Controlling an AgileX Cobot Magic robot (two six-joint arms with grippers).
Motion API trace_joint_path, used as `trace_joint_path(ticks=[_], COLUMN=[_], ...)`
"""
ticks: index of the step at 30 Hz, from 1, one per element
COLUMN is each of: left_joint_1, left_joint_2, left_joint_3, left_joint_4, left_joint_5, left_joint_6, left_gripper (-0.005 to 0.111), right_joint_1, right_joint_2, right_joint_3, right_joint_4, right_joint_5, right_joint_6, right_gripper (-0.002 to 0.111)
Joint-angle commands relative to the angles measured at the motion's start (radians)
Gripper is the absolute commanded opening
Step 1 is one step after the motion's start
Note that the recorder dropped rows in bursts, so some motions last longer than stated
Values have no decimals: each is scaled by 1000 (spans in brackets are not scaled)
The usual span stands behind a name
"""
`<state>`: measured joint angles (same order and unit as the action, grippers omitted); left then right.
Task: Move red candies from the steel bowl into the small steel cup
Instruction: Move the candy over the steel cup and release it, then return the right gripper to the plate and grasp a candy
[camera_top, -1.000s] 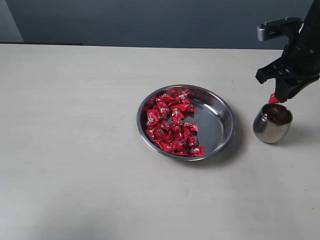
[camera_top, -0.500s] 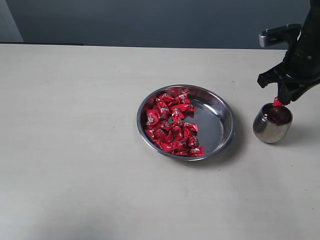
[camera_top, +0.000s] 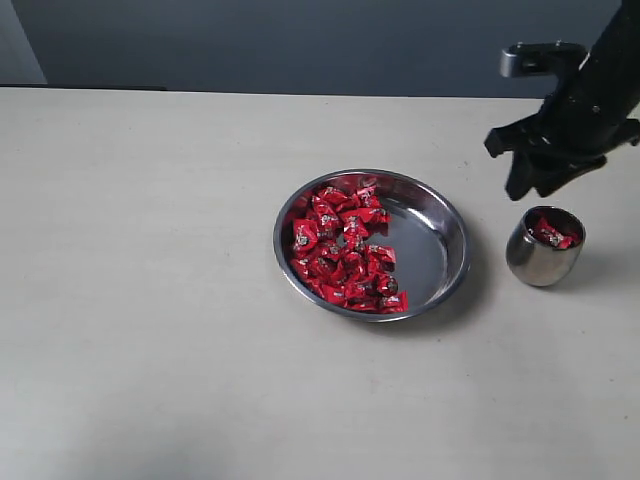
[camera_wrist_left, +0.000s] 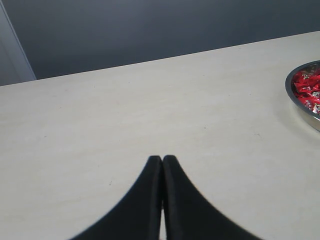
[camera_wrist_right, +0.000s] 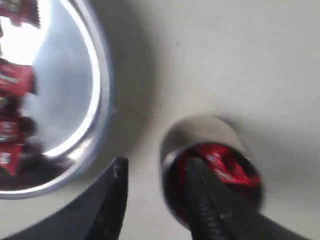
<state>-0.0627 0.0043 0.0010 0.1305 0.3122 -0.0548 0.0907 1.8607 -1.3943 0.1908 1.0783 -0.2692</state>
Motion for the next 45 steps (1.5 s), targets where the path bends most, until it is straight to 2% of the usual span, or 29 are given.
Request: trace_joint_path(ticks=[1, 6, 11, 22, 41, 44, 45], left_joint_1=[-11, -11, -11, -11, -11, -11, -11], left_joint_2=[-4, -4, -4, -4, -4, -4, -4], left_joint_3=[-1, -1, -1, -1, -1, -1, -1], left_joint_4=[2, 2, 2, 2, 2, 2, 2], left_joint_5=[-5, -5, -5, -5, -5, -5, -5], left_joint_6=[-6, -6, -6, -6, -6, -6, -6], left_gripper=[0, 0, 0, 0, 0, 0, 0], right_joint_1=[73, 196, 259, 268, 272, 272, 272], right_joint_2=[-1, 18, 97, 238, 295, 295, 295], right_joint_3=[3, 3, 3, 3, 3, 3, 3], right_joint_4=[225, 166, 131, 163, 221, 221, 219], right_joint_5=[-51, -154, -199, -263, -292, -288, -288], right_joint_6=[-196, -204, -204, -213, -238, -238, -238], right_gripper=[38, 38, 38, 38, 38, 31, 18])
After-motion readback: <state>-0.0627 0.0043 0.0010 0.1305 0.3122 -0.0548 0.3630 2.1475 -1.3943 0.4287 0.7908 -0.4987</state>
